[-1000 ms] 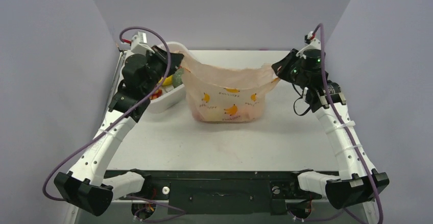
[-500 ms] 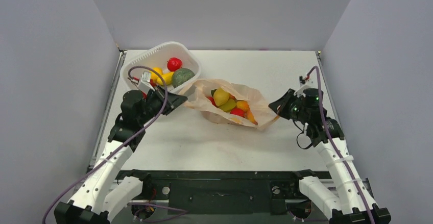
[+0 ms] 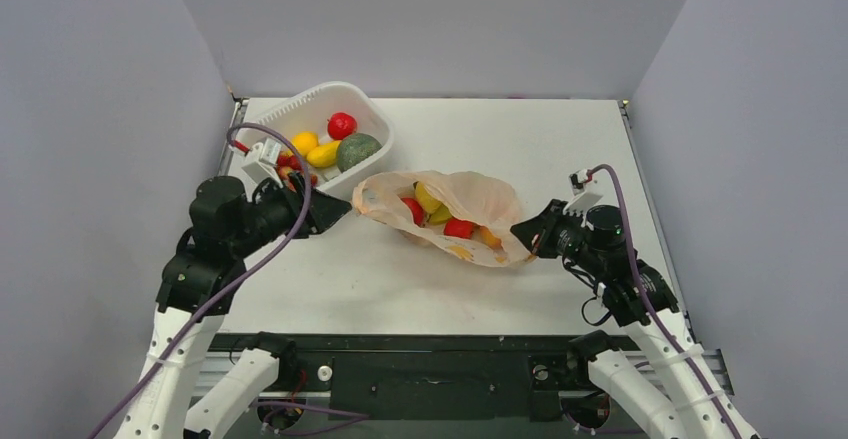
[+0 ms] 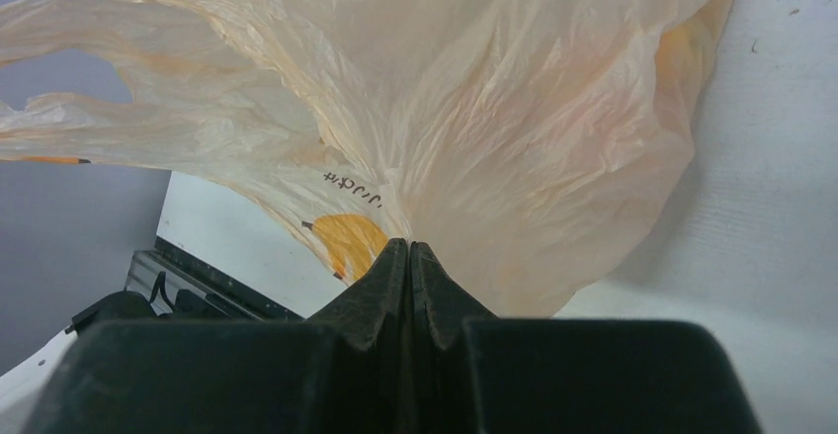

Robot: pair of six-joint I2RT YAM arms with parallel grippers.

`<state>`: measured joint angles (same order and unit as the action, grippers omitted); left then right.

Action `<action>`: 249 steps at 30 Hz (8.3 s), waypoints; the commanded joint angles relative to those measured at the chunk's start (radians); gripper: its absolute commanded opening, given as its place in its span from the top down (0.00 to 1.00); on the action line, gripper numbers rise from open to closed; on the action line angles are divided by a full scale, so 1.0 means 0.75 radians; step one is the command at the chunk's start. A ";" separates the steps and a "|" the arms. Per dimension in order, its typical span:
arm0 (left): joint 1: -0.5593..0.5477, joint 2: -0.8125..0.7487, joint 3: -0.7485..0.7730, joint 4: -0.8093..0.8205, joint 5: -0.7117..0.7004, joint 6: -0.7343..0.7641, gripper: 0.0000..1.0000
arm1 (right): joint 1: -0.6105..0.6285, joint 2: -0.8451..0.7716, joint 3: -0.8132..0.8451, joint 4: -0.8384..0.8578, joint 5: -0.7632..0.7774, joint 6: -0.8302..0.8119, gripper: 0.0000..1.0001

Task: Take the fake fruits out of the plastic bag

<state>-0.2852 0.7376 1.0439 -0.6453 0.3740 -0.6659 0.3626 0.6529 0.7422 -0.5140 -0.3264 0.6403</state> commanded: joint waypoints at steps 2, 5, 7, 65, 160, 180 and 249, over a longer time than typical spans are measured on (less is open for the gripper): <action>-0.016 0.083 0.343 -0.142 0.091 0.119 0.55 | 0.018 0.033 0.045 0.072 0.018 -0.015 1.00; -0.124 0.156 0.440 -0.107 0.017 0.107 0.55 | 0.024 0.037 0.038 0.084 0.020 -0.004 1.00; -0.315 0.204 0.485 -0.099 -0.162 0.113 0.56 | 0.027 0.036 0.037 0.089 0.024 0.005 1.00; -1.021 1.191 -0.145 1.223 -1.041 0.104 0.53 | 0.464 -0.194 -0.208 0.057 0.431 0.165 1.00; 0.248 1.349 0.787 0.427 -0.754 0.555 0.10 | 0.468 0.079 -0.037 0.074 0.650 0.034 1.00; -0.082 0.241 0.084 0.240 -0.260 0.263 0.10 | 0.469 0.100 0.003 0.078 0.621 0.030 1.00; -0.790 1.687 0.362 1.132 -1.523 0.515 0.39 | 0.468 -0.025 -0.005 -0.007 0.634 0.059 1.00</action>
<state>-0.9096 1.9617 1.2491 0.1471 -0.7795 -0.3264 0.7086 0.6376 0.7059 -0.5476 0.1421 0.6895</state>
